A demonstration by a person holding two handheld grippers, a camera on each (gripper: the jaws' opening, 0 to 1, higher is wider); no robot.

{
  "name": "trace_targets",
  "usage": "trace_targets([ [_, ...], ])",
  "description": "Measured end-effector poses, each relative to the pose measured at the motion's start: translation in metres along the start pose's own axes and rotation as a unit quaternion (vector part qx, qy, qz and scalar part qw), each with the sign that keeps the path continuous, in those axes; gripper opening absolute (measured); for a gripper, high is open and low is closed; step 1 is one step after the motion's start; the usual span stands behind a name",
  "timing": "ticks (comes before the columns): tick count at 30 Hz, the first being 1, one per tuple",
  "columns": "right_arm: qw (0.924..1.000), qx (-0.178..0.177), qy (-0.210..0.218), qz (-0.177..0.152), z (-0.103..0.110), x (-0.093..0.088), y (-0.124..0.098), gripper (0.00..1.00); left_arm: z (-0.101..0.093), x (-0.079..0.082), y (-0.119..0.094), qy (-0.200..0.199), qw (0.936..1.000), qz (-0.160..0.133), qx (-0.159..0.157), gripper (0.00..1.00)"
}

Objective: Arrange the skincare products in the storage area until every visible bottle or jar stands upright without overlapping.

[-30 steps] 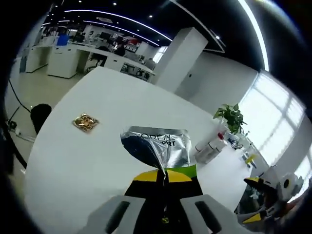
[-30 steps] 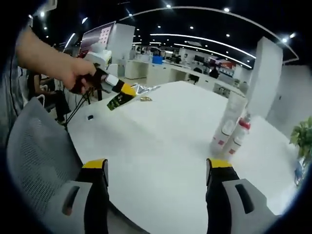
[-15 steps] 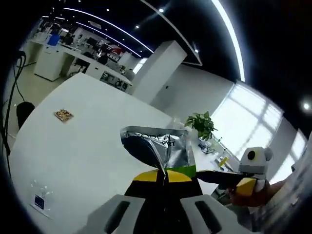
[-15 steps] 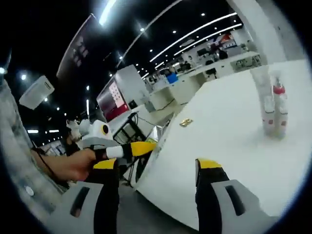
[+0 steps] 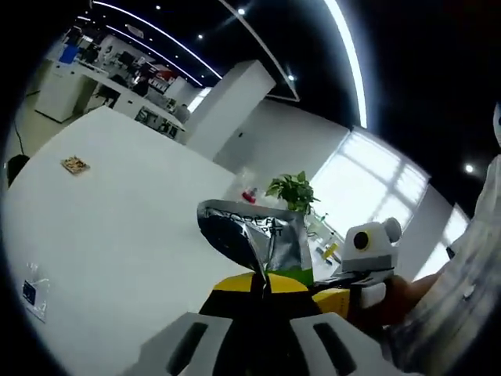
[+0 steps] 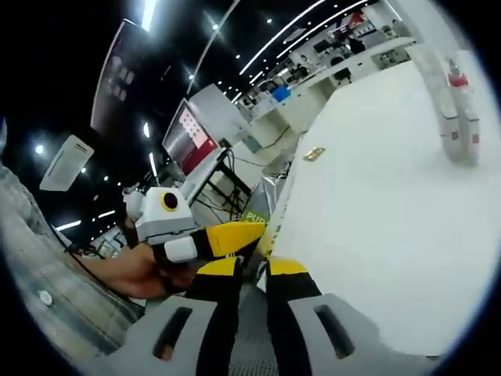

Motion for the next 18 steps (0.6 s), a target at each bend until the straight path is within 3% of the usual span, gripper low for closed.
trace_targets([
  [1, 0.9999, -0.012, -0.004, 0.001, -0.003, 0.000, -0.001, 0.01, 0.001, 0.001, -0.001, 0.001, 1.0000, -0.001, 0.000, 0.03],
  [5, 0.9995, -0.003, -0.028, -0.014, -0.001, 0.006, -0.003, 0.00, -0.001, 0.007, 0.000, -0.011, 0.9996, -0.019, -0.016, 0.04],
  [9, 0.9997, 0.008, 0.005, -0.024, -0.003, 0.009, -0.008, 0.00, 0.000, 0.009, -0.002, -0.024, 0.9990, -0.027, -0.025, 0.07],
  [11, 0.9985, 0.014, 0.033, -0.042, -0.005, 0.016, -0.013, 0.00, 0.013, 0.010, -0.003, -0.017, 0.9993, -0.030, 0.015, 0.17],
  [13, 0.9971, 0.020, 0.051, -0.053, -0.008, 0.021, -0.019, 0.00, 0.017, 0.010, -0.004, -0.028, 0.9990, -0.032, 0.013, 0.30],
  [16, 0.9955, 0.055, 0.054, -0.054, -0.004, 0.025, -0.026, 0.00, 0.007, 0.017, -0.001, -0.101, 0.9923, -0.060, -0.040, 0.43],
  [18, 0.9941, 0.082, 0.047, -0.052, 0.003, 0.027, -0.031, 0.00, -0.001, 0.015, 0.001, -0.122, 0.9882, -0.056, -0.073, 0.46],
])
Point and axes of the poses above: the point that each gripper's makers call its tool centre point, and the gripper's own axes: y roughly forward along the fingers, z roughly to its left, x roughly out of its top, the point moved 3 cm from there along -y, roughly backward along the fingers, and after that the axes turned 3 degrees about z, right-handed, at the moved point
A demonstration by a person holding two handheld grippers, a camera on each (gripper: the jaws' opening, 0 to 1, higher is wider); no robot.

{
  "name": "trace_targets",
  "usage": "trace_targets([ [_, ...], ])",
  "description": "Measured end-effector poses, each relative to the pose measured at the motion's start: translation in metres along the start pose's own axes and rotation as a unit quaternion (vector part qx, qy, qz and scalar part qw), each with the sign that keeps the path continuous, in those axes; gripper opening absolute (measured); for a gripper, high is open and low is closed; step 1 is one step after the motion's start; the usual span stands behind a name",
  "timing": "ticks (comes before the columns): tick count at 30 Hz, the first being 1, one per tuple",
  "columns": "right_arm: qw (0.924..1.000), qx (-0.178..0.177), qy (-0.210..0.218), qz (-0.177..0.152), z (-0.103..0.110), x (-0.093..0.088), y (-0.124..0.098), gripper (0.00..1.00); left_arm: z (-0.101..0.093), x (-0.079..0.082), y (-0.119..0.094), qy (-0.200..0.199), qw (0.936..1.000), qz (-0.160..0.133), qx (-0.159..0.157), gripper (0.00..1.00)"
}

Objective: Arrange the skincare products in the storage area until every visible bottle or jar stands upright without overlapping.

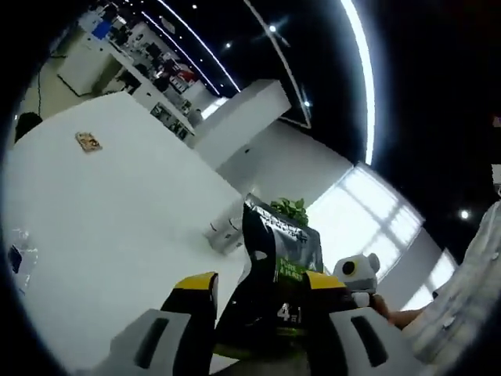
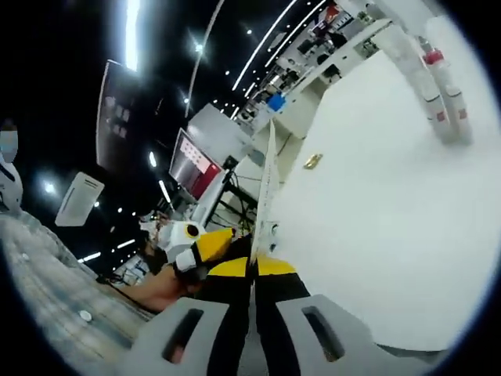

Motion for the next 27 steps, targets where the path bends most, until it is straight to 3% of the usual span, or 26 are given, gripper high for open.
trace_targets([
  [4, 0.9970, 0.073, -0.003, 0.027, 0.019, 0.001, -0.006, 0.00, -0.012, -0.008, 0.005, -0.034, 0.9981, 0.021, -0.047, 0.53],
  [7, 0.9930, 0.105, 0.003, 0.053, 0.027, -0.003, -0.009, 0.00, -0.017, -0.015, 0.007, -0.048, 0.9954, 0.041, -0.072, 0.48],
  [9, 0.9935, 0.096, 0.007, 0.061, 0.023, -0.005, -0.009, 0.00, -0.026, -0.018, 0.005, -0.054, 0.9924, 0.052, -0.097, 0.37],
  [10, 0.9933, 0.095, 0.009, 0.066, 0.022, -0.007, -0.010, 0.00, -0.029, -0.019, 0.005, -0.051, 0.9914, 0.057, -0.106, 0.26],
  [15, 0.9929, 0.099, 0.022, 0.061, 0.016, -0.007, -0.013, 0.00, -0.028, -0.011, 0.000, -0.069, 0.9913, 0.036, -0.106, 0.15],
  [18, 0.9923, 0.103, 0.030, 0.061, 0.016, -0.004, -0.011, 0.00, -0.031, -0.006, -0.003, -0.069, 0.9905, 0.024, -0.116, 0.04],
  [23, 0.9938, 0.097, 0.034, 0.044, 0.015, -0.003, -0.005, 0.00, -0.032, -0.001, -0.005, -0.066, 0.9902, 0.007, -0.123, 0.02],
  [27, 0.9957, 0.085, 0.026, 0.025, 0.013, -0.001, 0.003, 0.10, -0.026, 0.005, -0.007, -0.086, 0.9895, -0.016, -0.115, 0.01],
])
Point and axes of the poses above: the point that each gripper's makers call its tool centre point, and the gripper's own axes: y roughly forward along the fingers, z roughly to its left, x roughly out of its top, the point moved 3 cm from there along -y, roughly backward along the fingers, and after that the axes turned 3 degrees about z, right-handed, at the moved point
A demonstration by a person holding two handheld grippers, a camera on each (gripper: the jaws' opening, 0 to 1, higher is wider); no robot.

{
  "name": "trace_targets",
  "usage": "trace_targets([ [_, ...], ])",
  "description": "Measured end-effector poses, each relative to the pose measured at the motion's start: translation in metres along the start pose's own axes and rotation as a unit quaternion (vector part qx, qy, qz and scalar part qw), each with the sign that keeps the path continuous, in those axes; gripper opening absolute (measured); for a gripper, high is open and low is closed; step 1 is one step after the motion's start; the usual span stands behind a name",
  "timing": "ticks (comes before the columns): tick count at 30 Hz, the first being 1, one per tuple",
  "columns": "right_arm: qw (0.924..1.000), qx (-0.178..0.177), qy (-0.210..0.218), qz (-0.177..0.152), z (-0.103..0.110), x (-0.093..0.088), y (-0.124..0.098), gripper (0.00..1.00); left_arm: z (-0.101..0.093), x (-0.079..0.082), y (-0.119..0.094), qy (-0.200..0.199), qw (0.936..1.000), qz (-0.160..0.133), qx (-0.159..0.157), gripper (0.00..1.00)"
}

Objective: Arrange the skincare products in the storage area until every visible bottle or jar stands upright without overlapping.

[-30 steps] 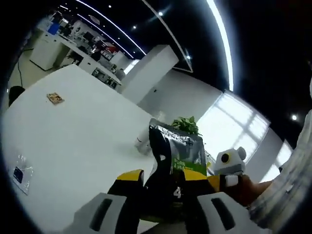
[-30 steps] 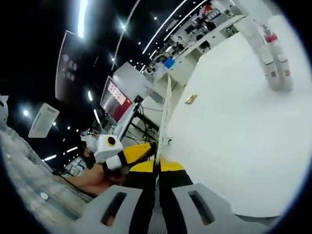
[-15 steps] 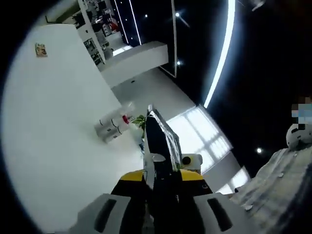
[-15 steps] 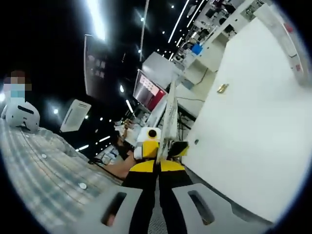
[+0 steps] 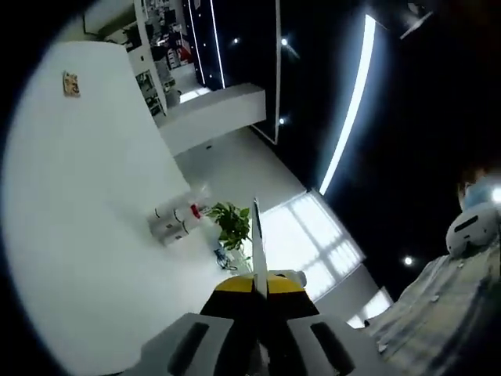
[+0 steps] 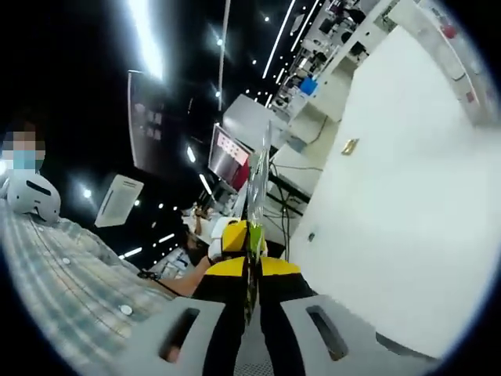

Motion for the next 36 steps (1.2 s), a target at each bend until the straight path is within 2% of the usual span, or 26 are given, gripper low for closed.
trace_targets([
  [4, 0.9999, 0.000, 0.011, 0.009, -0.002, -0.005, 0.012, 0.14, 0.000, 0.010, -0.004, -0.014, 0.9993, -0.034, -0.001, 0.01],
  [9, 0.9995, -0.001, 0.024, 0.019, -0.002, -0.014, 0.027, 0.16, 0.004, 0.028, -0.015, -0.041, 0.9941, -0.100, -0.012, 0.01],
  [11, 0.9991, -0.008, 0.042, 0.004, -0.003, -0.011, 0.032, 0.14, 0.004, 0.029, -0.016, -0.045, 0.9933, -0.106, -0.013, 0.01],
  [12, 0.9989, -0.009, 0.046, -0.004, -0.003, -0.010, 0.034, 0.11, 0.005, 0.029, -0.017, -0.046, 0.9932, -0.106, -0.012, 0.01],
  [14, 0.9982, -0.013, 0.055, -0.018, -0.005, -0.006, 0.037, 0.04, 0.006, 0.029, -0.015, -0.043, 0.9935, -0.105, -0.007, 0.01],
  [16, 0.9967, -0.015, 0.077, -0.019, -0.006, -0.005, 0.038, 0.01, 0.007, 0.029, -0.014, -0.034, 0.9938, -0.106, 0.000, 0.01],
  [18, 0.9975, -0.012, 0.067, -0.018, -0.005, -0.004, 0.036, 0.00, 0.006, 0.029, -0.013, -0.028, 0.9942, -0.104, 0.003, 0.02],
  [19, 0.9985, -0.014, 0.051, -0.016, -0.005, -0.003, 0.034, 0.00, 0.006, 0.028, -0.012, -0.012, 0.9950, -0.098, 0.010, 0.02],
  [24, 0.9994, -0.012, 0.032, 0.000, -0.001, 0.001, 0.027, 0.00, 0.008, 0.023, -0.008, 0.027, 0.9963, -0.073, 0.036, 0.05],
  [28, 0.9999, -0.011, 0.010, 0.009, 0.004, 0.009, 0.023, 0.00, 0.011, 0.018, -0.005, 0.055, 0.9952, -0.045, 0.066, 0.15],
  [30, 0.9999, -0.013, -0.001, 0.011, 0.004, 0.014, 0.021, 0.00, 0.007, 0.019, -0.003, 0.062, 0.9948, -0.042, 0.069, 0.21],
  [32, 0.9998, -0.012, -0.010, 0.011, 0.004, 0.021, 0.018, 0.00, 0.004, 0.021, -0.003, 0.111, 0.9901, -0.023, 0.083, 0.23],
  [34, 0.9998, -0.011, -0.015, 0.006, 0.004, 0.027, 0.016, 0.00, 0.004, 0.023, -0.005, 0.129, 0.9871, -0.012, 0.094, 0.24],
  [36, 0.9998, -0.012, -0.015, 0.002, 0.001, 0.034, 0.013, 0.00, 0.005, 0.027, -0.009, 0.145, 0.9826, -0.001, 0.116, 0.31],
])
Point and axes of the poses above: the point that each gripper's makers call its tool centre point, and the gripper's own axes: y roughly forward along the fingers, z roughly to its left, x roughly out of its top, the point moved 3 cm from there along -y, roughly backward along the fingers, and after that the axes turned 3 degrees about z, right-handed, at the moved point
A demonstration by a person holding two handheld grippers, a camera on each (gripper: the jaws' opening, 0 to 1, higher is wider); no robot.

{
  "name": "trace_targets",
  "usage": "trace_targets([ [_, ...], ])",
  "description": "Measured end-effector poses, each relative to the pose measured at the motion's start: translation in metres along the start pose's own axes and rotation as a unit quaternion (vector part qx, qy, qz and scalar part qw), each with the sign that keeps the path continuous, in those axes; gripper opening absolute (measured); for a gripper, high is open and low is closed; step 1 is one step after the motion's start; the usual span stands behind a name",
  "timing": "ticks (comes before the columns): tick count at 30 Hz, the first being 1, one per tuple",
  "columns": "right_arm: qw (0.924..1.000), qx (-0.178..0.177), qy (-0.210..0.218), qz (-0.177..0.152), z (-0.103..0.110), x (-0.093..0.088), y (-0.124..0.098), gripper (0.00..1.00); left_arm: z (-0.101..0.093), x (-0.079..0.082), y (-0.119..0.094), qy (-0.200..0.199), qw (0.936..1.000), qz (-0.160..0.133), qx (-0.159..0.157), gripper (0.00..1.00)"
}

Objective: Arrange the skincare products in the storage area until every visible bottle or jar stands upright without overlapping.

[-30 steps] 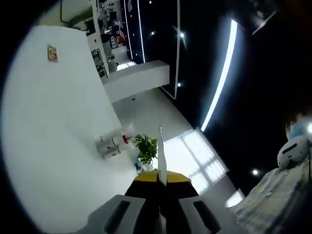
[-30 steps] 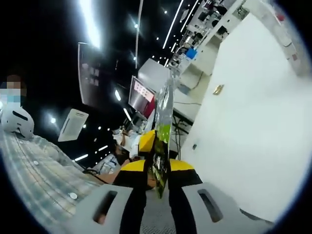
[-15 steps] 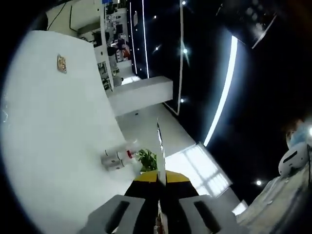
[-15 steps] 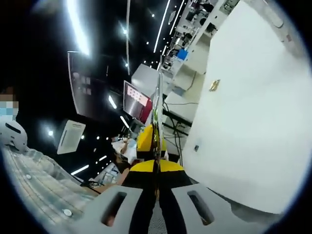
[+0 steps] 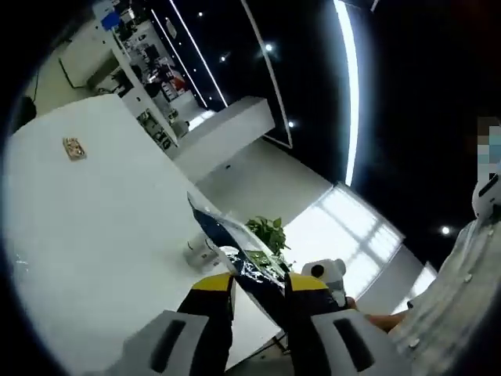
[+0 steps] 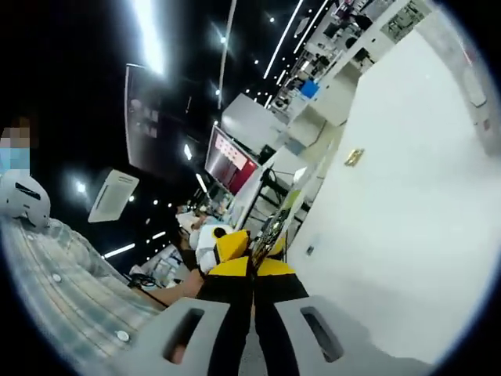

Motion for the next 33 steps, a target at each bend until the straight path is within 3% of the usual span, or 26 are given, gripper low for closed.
trace_targets([
  [3, 0.9999, -0.007, -0.007, 0.000, -0.005, 0.008, -0.004, 0.00, 0.007, 0.006, -0.009, 0.054, 0.9975, 0.008, 0.044, 0.42],
  [7, 0.9999, -0.013, -0.011, -0.003, -0.010, 0.018, -0.009, 0.00, 0.009, 0.007, -0.018, 0.108, 0.9907, 0.024, 0.078, 0.48],
  [11, 0.9997, -0.020, -0.015, -0.002, -0.016, 0.024, -0.011, 0.00, 0.009, 0.004, -0.023, 0.183, 0.9753, 0.050, 0.113, 0.50],
  [13, 0.9996, -0.023, -0.015, -0.002, -0.020, 0.027, -0.012, 0.00, 0.010, 0.003, -0.024, 0.224, 0.9632, 0.057, 0.138, 0.54],
  [15, 0.9997, -0.023, -0.011, -0.007, -0.024, 0.033, -0.012, 0.00, 0.016, 0.002, -0.027, 0.276, 0.9412, 0.073, 0.182, 0.55],
  [18, 0.9994, -0.032, -0.006, -0.007, -0.033, 0.040, -0.012, 0.00, 0.019, -0.003, -0.025, 0.340, 0.9126, 0.101, 0.204, 0.57],
  [20, 0.9993, -0.037, -0.007, -0.003, -0.038, 0.042, -0.012, 0.00, 0.019, -0.006, -0.024, 0.360, 0.9045, 0.103, 0.204, 0.57],
  [26, 0.9986, -0.053, 0.000, 0.004, -0.055, 0.047, -0.012, 0.00, 0.027, -0.005, -0.024, 0.344, 0.9063, 0.095, 0.227, 0.51],
  [29, 0.9981, -0.060, 0.005, 0.009, -0.064, 0.047, -0.012, 0.00, 0.026, -0.005, -0.023, 0.354, 0.9015, 0.092, 0.232, 0.51],
  [31, 0.9975, -0.068, 0.009, 0.016, -0.072, 0.047, -0.011, 0.00, 0.027, -0.009, -0.022, 0.370, 0.8935, 0.100, 0.234, 0.51],
  [33, 0.9971, -0.072, 0.011, 0.021, -0.078, 0.047, -0.011, 0.00, 0.027, -0.011, -0.021, 0.374, 0.8905, 0.108, 0.235, 0.51],
])
Point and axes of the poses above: the point that each gripper's makers call its tool centre point, and the gripper's own axes: y roughly forward along the fingers, z roughly to its left, x roughly out of its top, the point moved 3 cm from there along -y, roughly backward along the fingers, and after that the axes turned 3 degrees about z, right-handed, at the moved point
